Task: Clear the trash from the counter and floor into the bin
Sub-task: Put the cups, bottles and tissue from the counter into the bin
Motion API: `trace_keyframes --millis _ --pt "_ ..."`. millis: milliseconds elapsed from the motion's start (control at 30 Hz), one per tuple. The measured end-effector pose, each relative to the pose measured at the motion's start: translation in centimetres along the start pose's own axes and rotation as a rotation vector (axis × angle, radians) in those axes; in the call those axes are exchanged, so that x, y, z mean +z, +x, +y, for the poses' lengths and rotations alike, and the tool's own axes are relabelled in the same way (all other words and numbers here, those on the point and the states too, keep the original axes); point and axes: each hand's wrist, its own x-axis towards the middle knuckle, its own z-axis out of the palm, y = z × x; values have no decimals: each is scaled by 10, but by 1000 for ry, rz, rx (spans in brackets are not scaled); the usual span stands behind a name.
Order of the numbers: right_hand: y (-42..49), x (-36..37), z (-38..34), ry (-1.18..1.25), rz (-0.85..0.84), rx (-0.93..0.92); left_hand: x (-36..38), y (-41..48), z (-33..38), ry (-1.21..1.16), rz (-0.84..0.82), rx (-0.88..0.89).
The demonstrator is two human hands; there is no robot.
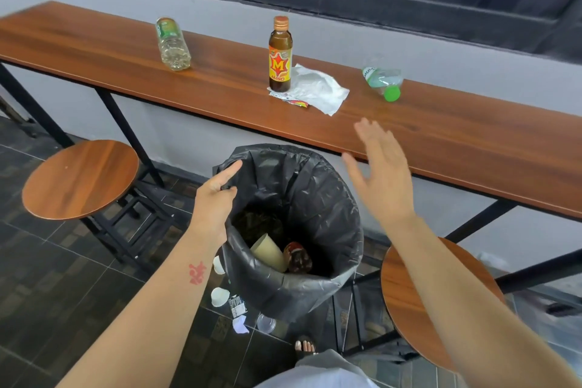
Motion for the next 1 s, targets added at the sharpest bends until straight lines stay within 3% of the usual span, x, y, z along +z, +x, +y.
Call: trace_keyframes --millis 100,233,433,633,1000 --pt "48 4 23 25 40 147 5 10 2 -15 -3 12" --pt "95 25 54 -10 -73 360 10 22 2 -29 11 2" --pt "134 48 85 -27 -184 512 20 33 0 -91 31 -27" --pt "139 48 89 5 -118 556 27 35 0 -65 90 -32" --pt "89 14 71 160 180 490 27 13 6 -65 112 -6"
